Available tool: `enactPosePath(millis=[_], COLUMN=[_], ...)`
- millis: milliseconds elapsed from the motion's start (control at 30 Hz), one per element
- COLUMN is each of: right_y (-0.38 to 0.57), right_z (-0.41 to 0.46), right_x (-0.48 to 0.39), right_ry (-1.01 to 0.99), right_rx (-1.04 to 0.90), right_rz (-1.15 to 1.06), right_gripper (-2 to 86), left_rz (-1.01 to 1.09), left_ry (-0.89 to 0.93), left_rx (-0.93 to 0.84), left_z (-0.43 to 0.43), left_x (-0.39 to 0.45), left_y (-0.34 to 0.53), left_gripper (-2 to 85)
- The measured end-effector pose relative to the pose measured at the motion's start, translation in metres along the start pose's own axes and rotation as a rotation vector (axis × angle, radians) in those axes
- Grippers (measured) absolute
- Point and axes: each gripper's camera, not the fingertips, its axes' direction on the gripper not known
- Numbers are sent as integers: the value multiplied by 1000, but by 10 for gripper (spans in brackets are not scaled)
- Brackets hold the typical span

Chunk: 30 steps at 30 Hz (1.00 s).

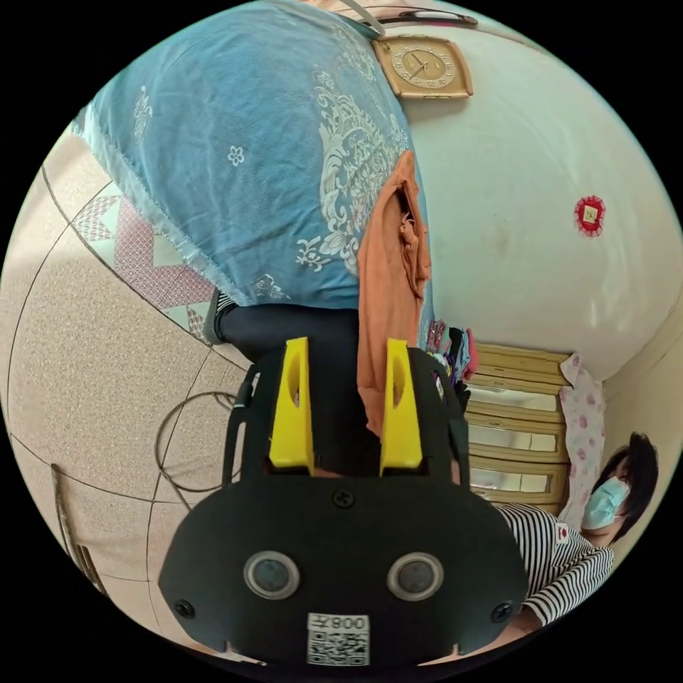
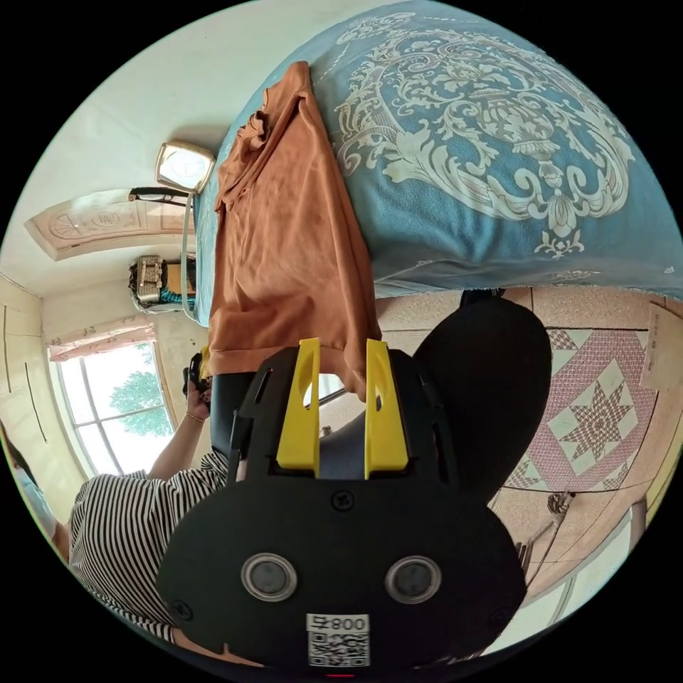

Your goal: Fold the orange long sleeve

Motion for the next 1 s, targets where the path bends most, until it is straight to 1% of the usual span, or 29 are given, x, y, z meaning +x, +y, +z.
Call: enactPosePath(millis=[200,333,400,467,733,1000], right_y=[-22,-34,-41,-45,-57,-60], right_z=[22,37,46,51,76,86], right_x=[-3,-6,-10,-13,-16,-10], right_ry=[47,69,91,96,131,113], right_rx=[-145,-228,-281,-290,-390,-426], right_rz=[9,13,15,17,40,52], right_gripper=[109,109,110,111,109,102], left_rz=[-31,-40,-32,-32,-12,-30], left_ry=[137,170,145,142,251,263], left_rx=[-17,-23,-12,-8,-6,-34], left_z=[-20,-31,-44,-52,-75,-92], left_x=[-30,-40,-43,-46,-55,-67], left_y=[22,30,37,41,58,77], left_gripper=[147,146,147,149,153,153])
